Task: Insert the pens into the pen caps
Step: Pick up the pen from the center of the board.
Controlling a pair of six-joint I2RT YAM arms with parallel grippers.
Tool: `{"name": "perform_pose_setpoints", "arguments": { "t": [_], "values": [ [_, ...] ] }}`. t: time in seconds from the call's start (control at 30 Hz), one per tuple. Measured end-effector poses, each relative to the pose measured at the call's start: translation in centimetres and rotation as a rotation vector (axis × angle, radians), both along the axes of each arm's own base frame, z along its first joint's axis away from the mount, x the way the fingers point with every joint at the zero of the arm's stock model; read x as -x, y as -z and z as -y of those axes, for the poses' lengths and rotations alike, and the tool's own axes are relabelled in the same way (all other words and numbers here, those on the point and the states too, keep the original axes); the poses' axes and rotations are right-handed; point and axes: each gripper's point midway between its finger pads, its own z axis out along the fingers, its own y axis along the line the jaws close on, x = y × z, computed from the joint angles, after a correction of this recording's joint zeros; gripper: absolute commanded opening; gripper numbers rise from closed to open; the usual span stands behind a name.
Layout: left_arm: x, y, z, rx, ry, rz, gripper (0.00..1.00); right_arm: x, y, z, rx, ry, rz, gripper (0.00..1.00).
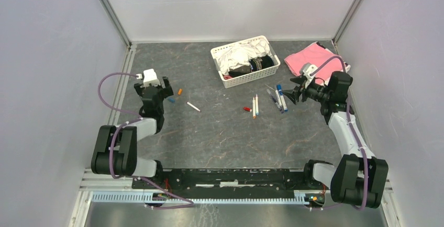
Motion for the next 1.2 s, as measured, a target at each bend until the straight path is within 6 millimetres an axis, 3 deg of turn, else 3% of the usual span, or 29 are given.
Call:
{"name": "perform_pose_setpoints", "arguments": {
  "t": [0.1, 0.33, 0.4, 0.5, 0.6, 0.83, 1.2],
  "values": [
    [-0.4, -0.1, -0.4, 0.007, 0.011, -0.025, 1.0, -0.1, 0.0, 0.5, -0.003, 0.01, 0.0, 0.7],
    [-0.5, 1.5, 0.6, 0.019, 0.072, -0.059, 1.0, 0.1, -0.2, 0.5, -0.012, 0.0, 0.002, 0.71],
    [0.2, 3.1, 1.0, 0.024, 0.099, -0.061, 1.0, 0.1, -0.2, 0.7, -0.014, 0.003, 0.002, 0.71],
    [2.8, 6.3, 1.2, 0.027, 0.112, -0.094, 1.0, 0.0, -0.3, 1.4, -0.017, 0.018, 0.004, 0.71],
    [4.1, 7.8, 1.1, 0.027, 0.11, -0.124, 1.0, -0.1, -0.4, 2.2, -0.02, 0.041, 0.007, 0.71],
    [2.9, 5.5, 1.2, 0.026, 0.111, -0.023, 1.0, -0.2, -0.9, 3.6, -0.032, 0.071, 0.018, 0.71],
    [2.8, 5.2, 1.2, 0.026, 0.111, -0.009, 1.0, -0.1, -1.1, 4.0, -0.052, 0.085, 0.01, 0.71]
  ]
}}
